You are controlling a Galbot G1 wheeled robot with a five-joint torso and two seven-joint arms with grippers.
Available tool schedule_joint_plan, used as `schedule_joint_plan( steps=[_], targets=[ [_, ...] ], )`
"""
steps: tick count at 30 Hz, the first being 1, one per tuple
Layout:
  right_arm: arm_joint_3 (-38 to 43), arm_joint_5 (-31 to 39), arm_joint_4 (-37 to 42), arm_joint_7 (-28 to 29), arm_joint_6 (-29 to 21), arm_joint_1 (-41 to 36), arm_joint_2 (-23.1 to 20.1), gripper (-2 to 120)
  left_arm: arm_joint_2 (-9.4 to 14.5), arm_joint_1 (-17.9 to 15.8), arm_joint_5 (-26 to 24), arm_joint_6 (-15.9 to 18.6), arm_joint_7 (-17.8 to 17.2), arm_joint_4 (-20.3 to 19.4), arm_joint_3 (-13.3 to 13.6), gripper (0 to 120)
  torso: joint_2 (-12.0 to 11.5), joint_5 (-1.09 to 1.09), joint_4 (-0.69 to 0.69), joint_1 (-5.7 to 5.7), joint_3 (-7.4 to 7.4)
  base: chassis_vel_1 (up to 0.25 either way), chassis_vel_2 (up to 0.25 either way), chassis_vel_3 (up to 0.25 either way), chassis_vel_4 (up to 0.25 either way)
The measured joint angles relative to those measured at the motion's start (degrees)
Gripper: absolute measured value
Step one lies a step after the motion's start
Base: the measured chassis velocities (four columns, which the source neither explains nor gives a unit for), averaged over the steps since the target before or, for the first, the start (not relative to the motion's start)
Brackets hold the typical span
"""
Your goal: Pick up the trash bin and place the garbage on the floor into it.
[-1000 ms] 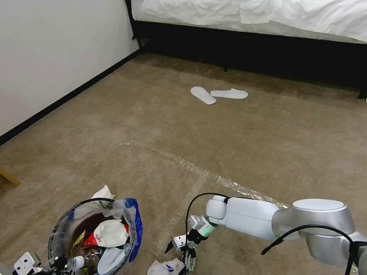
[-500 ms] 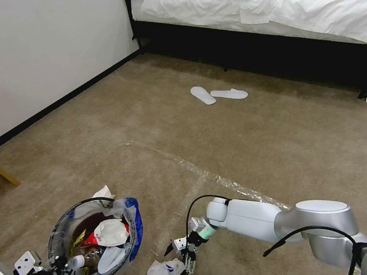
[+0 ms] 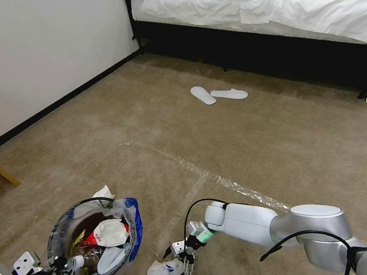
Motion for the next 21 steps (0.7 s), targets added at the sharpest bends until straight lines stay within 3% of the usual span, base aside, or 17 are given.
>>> schedule_joint_plan(
  steps=[14, 21],
  targets=[
    [-0.17, -0.41, -0.43, 3.31, -0.01, -0.53, 0.15, 97, 0.29, 0.15, 0.0, -0.06, 0.06, 0.01, 0.01, 0, 0.0, 0.0, 0.0, 0.0, 0.0, 0.0, 0.0, 0.0, 0.0],
    [-0.22, -0.31, -0.45, 4.15, 0.27, -0.39, 0.08, 71, 0.58, -0.13, -0.01, -0.25, 0.08, 0.03, 0.24, 0, 0.0, 0.0, 0.0, 0.0, 0.0, 0.0, 0.0, 0.0, 0.0]
  ],
)
